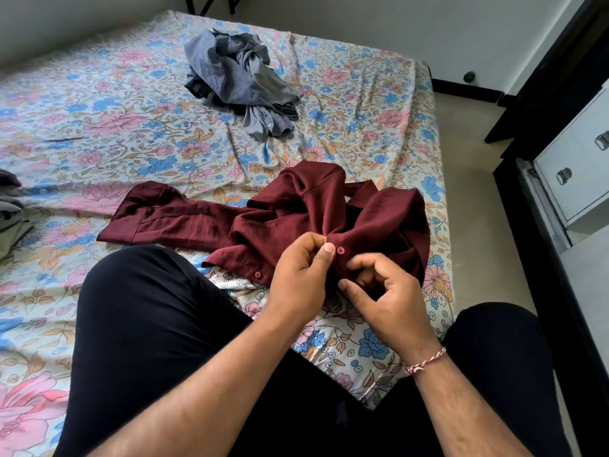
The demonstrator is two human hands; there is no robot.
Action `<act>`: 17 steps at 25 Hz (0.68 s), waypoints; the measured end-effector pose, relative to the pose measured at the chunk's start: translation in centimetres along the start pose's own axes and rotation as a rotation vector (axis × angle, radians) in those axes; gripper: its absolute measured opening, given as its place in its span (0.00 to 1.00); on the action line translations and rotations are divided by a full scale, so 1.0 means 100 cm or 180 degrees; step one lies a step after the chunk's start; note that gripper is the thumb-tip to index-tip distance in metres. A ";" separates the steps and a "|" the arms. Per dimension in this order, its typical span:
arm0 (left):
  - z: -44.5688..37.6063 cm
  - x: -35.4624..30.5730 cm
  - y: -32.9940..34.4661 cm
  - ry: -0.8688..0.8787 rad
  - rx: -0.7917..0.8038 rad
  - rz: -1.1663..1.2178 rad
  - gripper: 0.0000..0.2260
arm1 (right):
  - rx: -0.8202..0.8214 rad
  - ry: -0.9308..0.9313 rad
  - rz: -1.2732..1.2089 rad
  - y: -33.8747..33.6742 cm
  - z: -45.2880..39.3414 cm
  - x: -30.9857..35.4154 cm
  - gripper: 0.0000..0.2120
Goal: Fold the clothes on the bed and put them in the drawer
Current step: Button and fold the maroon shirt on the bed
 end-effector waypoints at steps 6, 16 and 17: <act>-0.048 -0.060 -0.067 0.0800 0.1633 -0.2068 0.09 | 0.0350 0.0390 0.0194 -0.052 -0.022 0.018 0.05; -0.181 -0.126 -0.116 0.1490 0.1298 -0.2987 0.04 | 0.0207 0.0696 0.0108 -0.106 -0.156 0.051 0.18; -0.196 -0.144 -0.111 0.1758 0.0765 -0.3107 0.04 | -0.0238 0.0432 -0.0035 -0.111 -0.176 0.062 0.21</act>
Point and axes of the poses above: each hand's wrist, its own z-axis away from the middle knuckle, its own y-axis out of the palm, x = y × z, the point moved 1 cm from there along -z, towards the middle knuckle, and after that the axes turned 12 degrees about -z, right-handed, at the moved point
